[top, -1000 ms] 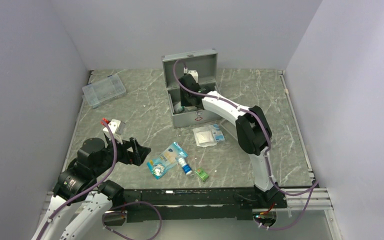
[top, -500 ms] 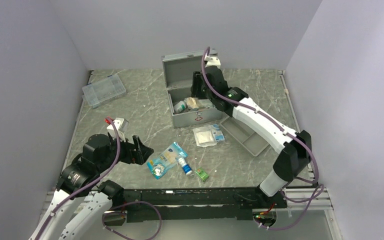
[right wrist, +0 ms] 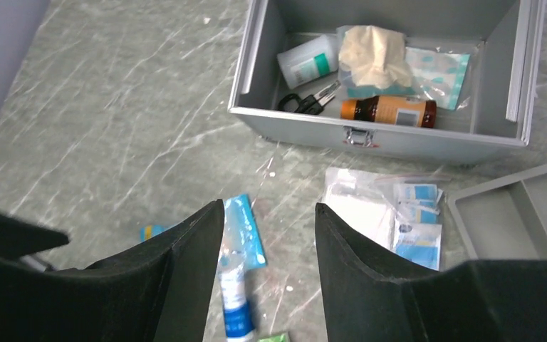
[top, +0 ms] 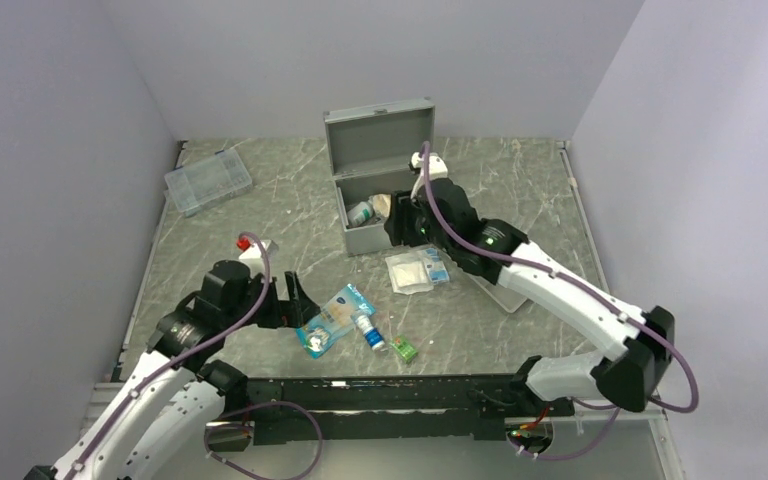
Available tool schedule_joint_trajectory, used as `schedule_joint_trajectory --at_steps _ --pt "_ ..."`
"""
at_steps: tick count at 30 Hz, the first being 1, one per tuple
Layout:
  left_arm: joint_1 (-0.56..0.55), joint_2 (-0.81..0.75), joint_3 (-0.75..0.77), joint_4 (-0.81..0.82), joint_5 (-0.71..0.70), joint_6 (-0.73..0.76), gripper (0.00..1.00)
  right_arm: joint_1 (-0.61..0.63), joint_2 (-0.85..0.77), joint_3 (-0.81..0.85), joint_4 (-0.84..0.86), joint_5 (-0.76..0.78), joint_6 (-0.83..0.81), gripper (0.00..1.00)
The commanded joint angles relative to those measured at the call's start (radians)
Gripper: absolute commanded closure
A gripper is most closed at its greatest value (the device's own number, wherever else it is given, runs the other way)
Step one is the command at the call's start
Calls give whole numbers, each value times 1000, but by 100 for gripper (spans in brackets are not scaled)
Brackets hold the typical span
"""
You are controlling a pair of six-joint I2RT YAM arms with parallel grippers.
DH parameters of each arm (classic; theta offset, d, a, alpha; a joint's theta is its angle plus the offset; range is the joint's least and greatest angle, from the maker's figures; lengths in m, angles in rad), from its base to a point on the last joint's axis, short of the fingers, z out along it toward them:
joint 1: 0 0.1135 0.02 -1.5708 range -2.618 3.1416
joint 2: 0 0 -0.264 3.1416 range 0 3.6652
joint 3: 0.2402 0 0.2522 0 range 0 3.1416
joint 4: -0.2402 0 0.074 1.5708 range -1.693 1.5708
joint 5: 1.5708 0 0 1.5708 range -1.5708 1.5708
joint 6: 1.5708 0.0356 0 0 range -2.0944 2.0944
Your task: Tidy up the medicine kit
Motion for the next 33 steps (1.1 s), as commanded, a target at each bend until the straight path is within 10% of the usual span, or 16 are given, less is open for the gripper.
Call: schedule_joint_trajectory --at_steps 1,17,33 --pt "-12 80 -41 110 13 -53 1 26 -109 -54 -7 -15 -1 47" --pt "-62 408 -57 276 -136 5 2 116 -277 -325 83 -172 104 45" --pt "-81 633 12 333 -164 101 37 119 -389 -412 70 -199 119 47"
